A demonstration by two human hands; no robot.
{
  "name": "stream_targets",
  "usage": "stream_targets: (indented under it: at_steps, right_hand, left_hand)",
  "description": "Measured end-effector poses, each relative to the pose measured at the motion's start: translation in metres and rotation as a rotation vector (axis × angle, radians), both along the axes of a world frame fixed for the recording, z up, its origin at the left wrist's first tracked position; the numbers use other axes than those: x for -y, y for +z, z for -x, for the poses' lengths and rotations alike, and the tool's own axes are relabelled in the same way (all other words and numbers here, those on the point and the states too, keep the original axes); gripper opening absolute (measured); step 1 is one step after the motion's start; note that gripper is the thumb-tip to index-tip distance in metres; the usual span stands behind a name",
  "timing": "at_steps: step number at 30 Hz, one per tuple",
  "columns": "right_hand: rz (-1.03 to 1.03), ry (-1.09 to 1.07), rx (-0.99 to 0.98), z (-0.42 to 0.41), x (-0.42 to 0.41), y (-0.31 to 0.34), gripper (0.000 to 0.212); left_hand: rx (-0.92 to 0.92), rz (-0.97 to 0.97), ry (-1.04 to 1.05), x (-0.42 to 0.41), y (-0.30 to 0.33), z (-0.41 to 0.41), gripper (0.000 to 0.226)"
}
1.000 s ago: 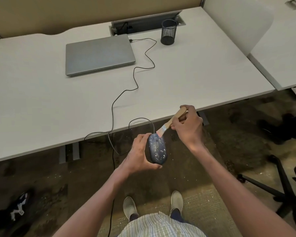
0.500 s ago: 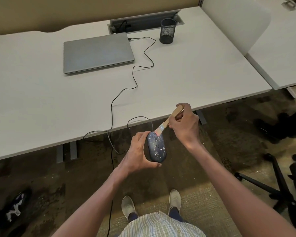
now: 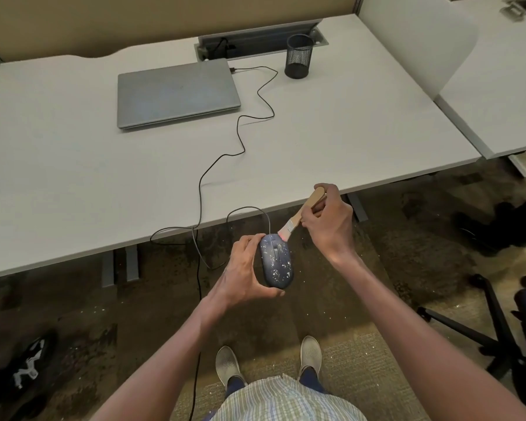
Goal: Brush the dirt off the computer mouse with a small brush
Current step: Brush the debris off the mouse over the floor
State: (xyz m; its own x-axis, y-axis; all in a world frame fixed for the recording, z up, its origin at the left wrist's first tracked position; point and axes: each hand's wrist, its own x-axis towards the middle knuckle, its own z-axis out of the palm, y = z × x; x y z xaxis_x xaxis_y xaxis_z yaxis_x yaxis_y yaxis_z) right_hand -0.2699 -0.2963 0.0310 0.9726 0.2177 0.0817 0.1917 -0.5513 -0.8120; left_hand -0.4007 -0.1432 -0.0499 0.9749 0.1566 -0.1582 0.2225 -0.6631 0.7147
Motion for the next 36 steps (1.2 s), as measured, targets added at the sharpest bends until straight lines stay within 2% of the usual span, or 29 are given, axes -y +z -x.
stream_targets:
  at_steps: [8, 13, 20, 24, 29, 36]
  right_hand:
    - [-0.090, 0.026, -0.025, 0.013, 0.000, 0.001, 0.037]
    - [-0.081, 0.033, -0.031, 0.020, 0.002, -0.002, 0.041]
    - [-0.056, 0.016, 0.060, 0.018, 0.010, 0.005, 0.040]
    - [-0.080, 0.046, 0.031, 0.020, 0.010, 0.006, 0.039]
    - [0.000, 0.014, 0.098, 0.017, 0.015, 0.009, 0.041]
    - [-0.065, 0.040, 0.073, 0.021, 0.011, 0.008, 0.037]
  left_hand:
    - [0.002, -0.010, 0.041, 0.004, 0.002, 0.006, 0.124]
    - [0.012, -0.009, 0.069, 0.007, 0.002, 0.008, 0.121]
    - [0.030, -0.029, 0.076, 0.011, 0.007, 0.009, 0.118]
    - [0.034, -0.025, 0.072, 0.011, 0.009, 0.008, 0.119]
    - [0.047, -0.031, 0.055, 0.012, 0.010, 0.010, 0.118]
    - [0.053, -0.036, 0.047, 0.013, 0.010, 0.008, 0.118]
